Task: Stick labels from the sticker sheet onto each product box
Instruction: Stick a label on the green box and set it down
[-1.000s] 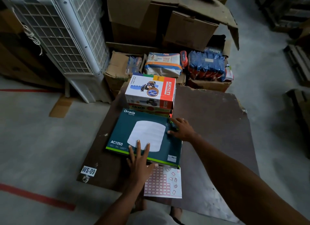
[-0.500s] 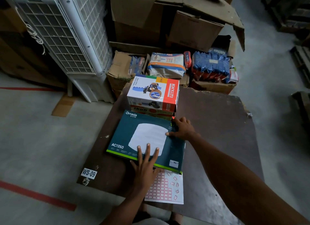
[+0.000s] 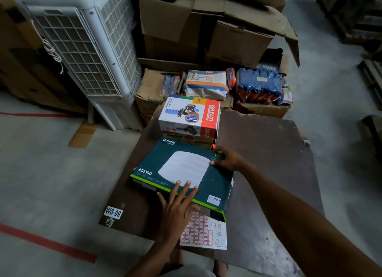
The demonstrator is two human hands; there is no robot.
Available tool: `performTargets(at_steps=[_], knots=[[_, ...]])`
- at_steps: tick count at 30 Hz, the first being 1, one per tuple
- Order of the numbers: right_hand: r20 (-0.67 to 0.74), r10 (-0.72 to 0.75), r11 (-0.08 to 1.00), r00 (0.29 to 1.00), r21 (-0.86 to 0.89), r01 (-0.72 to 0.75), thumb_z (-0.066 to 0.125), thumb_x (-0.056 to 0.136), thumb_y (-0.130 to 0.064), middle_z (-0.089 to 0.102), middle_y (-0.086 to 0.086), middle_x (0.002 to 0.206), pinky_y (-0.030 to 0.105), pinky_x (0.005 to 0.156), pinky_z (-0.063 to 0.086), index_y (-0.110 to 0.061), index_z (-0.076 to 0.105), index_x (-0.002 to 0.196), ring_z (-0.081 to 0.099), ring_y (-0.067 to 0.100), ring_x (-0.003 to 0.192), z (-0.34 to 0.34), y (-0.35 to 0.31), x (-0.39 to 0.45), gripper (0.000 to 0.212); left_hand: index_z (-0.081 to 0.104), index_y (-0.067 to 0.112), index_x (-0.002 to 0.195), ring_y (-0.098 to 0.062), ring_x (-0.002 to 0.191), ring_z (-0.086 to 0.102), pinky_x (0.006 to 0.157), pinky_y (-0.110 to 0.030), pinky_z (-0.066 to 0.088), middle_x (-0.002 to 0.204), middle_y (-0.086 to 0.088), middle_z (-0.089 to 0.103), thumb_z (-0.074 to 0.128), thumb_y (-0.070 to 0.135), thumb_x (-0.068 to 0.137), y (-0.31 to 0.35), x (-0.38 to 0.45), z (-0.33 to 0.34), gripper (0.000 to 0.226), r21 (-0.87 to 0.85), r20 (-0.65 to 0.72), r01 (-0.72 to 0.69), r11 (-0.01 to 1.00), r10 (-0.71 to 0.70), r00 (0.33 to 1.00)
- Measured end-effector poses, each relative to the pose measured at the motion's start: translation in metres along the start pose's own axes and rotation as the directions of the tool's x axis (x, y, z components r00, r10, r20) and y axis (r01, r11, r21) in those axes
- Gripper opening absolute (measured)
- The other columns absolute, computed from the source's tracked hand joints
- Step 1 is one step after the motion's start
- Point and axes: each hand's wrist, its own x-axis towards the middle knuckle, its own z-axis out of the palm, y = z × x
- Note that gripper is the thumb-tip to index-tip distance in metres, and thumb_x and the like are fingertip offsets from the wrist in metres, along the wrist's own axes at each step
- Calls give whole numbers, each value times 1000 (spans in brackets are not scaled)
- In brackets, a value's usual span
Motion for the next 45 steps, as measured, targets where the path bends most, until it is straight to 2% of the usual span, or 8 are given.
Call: performTargets(at_steps=[6,11,17,23,32,37,41,45], knots=[[27,-16,1000,1000,-11,16,74,85,-56,56,3,144,49,112,42,-34,53,143,53,26,131,-14,-3,-10,66,47,41,137,-30,147,27,95,-92,10,154,5,37,40,47,98,36,-5,-13,40,-33,-101,-11,999,7,995],[0,-1,1000,1000,-31,1,70,86,-59,55,4,146,50,113,40,-37,50,145,52,26,131,-20,-8,-18,66,39,28,141,-40,150,22,106,-83,-8,157,-11,33,39,106,48,42,7,-24,121,-11,0,43,999,-43,999],[-64,-19,997,998,-75,14,69,88,-60,53,2,149,45,113,40,-38,46,147,51,27,133,-33,-17,-33,67,41,38,141,-33,143,33,97,-90,10,150,-1,40,50,100,53,31,13,-39,107,48,68,-111,993,108,992],[-94,-103,983,990,-161,87,54,94,-65,61,-1,139,51,109,42,-46,57,133,55,25,126,-67,-39,-68,43,50,24,135,-31,136,45,103,-83,13,140,-3,54,48,86,79,48,28,-71,83,-114,-274,-196,974,159,949],[-61,-345,908,937,232,349,67,85,-59,67,-18,111,26,87,48,-43,65,115,64,-3,100,-114,-39,-166,35,52,2,134,-34,118,57,96,-62,47,128,-15,57,47,74,90,68,94,-145,84,-362,-529,-297,884,68,846],[-224,-455,835,862,230,500,88,77,-19,56,-10,132,28,90,59,-48,54,131,58,7,117,-132,-26,-190,71,51,-1,136,-35,123,57,98,-59,47,132,-17,58,46,70,94,75,125,-151,82,-522,-484,-300,799,12,875],[-367,-448,849,816,114,517,90,73,-37,59,-14,134,37,100,56,-43,55,138,57,4,121,-146,-16,-204,74,48,15,142,-35,119,61,94,-62,49,133,-13,60,44,71,94,83,147,-147,74,-656,-359,-271,705,24,933],[-448,-419,882,790,7,471,86,68,-56,60,-17,138,46,102,54,-43,58,136,58,9,124,-159,-1,-217,75,46,32,141,-8,116,61,96,-34,53,130,13,61,46,76,90,112,156,-148,67,-786,-234,-221,578,54,971]])
